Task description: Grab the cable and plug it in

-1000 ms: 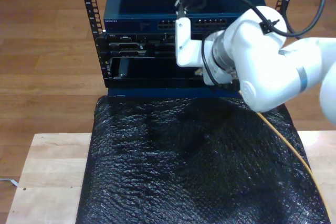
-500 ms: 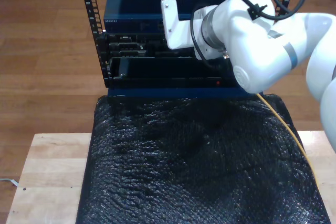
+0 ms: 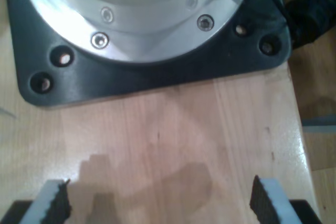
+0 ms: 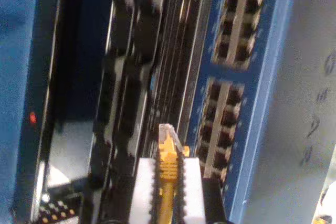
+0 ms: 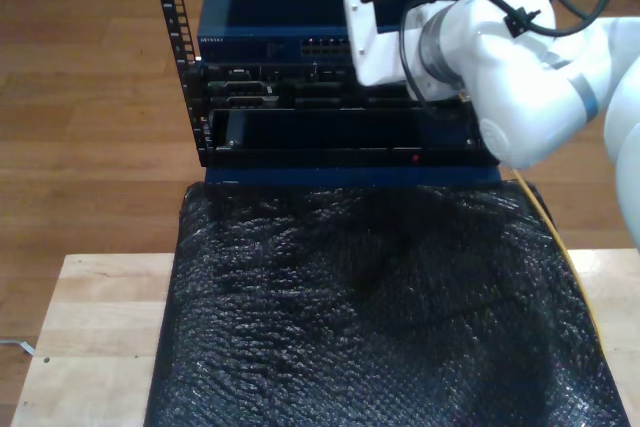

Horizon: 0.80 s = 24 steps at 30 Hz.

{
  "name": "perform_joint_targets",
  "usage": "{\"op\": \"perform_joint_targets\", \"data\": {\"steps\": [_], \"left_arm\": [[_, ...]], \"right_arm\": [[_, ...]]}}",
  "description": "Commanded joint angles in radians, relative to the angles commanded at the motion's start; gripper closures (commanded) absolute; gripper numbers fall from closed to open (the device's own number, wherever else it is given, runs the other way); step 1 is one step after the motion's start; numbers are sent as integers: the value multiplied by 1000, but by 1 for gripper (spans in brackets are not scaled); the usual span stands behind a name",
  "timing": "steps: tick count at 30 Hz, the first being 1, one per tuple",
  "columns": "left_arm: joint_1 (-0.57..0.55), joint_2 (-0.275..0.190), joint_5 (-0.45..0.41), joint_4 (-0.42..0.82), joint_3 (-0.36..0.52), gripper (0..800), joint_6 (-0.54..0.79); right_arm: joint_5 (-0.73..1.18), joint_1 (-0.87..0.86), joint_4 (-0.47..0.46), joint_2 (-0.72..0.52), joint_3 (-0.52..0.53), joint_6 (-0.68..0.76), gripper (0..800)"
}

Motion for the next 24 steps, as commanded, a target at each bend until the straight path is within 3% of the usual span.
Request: {"op": "perform_joint_targets", "data": {"steps": [7,16,24], "left_arm": [[0,0,0,0,0,0,2],[0,0,0,0,0,0,2],[0,0,2,0,0,0,2]], "right_arm": [[-51,-2,3,0,29,2,800],[-189,-18,8,-23,163,2,800],[-272,-48,3,-23,146,-3,800]]}}
